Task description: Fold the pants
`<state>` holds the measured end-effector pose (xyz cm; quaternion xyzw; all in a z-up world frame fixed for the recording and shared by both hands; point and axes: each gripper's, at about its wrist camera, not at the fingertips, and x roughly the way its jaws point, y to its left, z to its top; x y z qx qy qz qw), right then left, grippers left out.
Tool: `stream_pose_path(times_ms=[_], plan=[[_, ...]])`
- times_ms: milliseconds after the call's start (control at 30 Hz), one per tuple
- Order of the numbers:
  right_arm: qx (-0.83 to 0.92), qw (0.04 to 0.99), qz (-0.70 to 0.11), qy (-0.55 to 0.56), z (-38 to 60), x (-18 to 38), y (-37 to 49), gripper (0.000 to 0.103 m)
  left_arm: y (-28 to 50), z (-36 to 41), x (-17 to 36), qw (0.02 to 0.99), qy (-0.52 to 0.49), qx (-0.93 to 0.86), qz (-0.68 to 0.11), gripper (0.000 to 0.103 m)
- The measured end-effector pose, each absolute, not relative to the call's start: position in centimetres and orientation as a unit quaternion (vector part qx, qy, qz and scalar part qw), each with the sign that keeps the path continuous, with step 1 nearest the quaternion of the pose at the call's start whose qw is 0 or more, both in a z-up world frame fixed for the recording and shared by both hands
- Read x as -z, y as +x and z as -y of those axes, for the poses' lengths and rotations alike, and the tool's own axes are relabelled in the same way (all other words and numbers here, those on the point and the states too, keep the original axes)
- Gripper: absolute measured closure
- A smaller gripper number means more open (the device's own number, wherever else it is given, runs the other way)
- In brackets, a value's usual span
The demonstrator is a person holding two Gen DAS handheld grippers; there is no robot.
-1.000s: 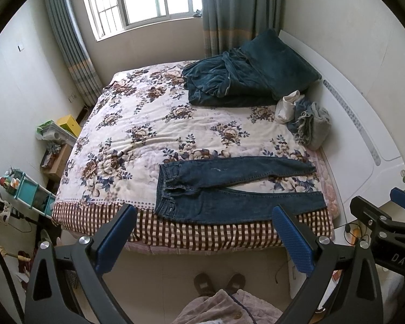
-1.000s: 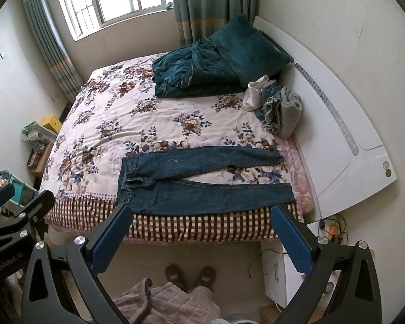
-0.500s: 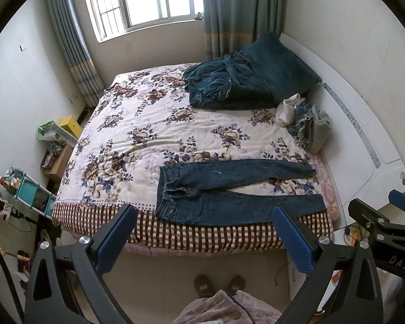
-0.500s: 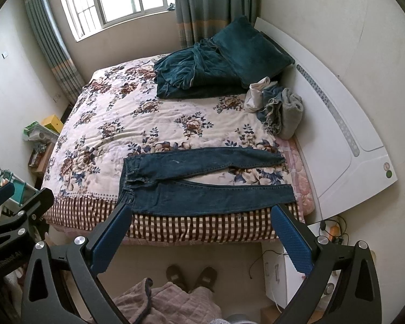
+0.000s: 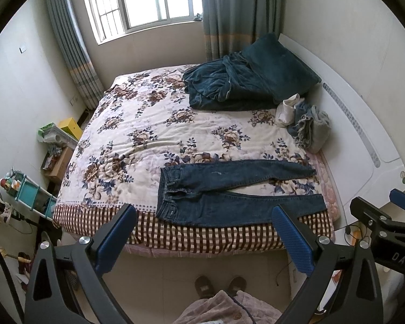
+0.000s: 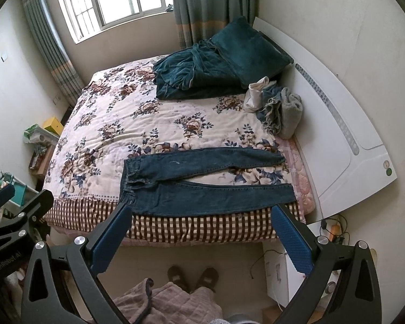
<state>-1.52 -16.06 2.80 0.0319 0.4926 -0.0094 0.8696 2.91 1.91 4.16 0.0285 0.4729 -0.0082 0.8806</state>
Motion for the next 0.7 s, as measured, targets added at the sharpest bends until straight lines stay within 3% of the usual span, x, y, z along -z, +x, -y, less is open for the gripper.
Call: stream_pose_path(times_ms=[367,700], plan=[[0.023,0.868,-0.495,0.035,16.5,-1.9,-1.2,0.000,3.0,-1.1,-3.1,0.885,0.028,0.008,-0.465,0.001],[0.093,0.872,-0.475,0.067,16.1,2.5,1.1,0.000,6.2,-2.4,2.5,0.892,0.032,0.003,-0.451,0.000]])
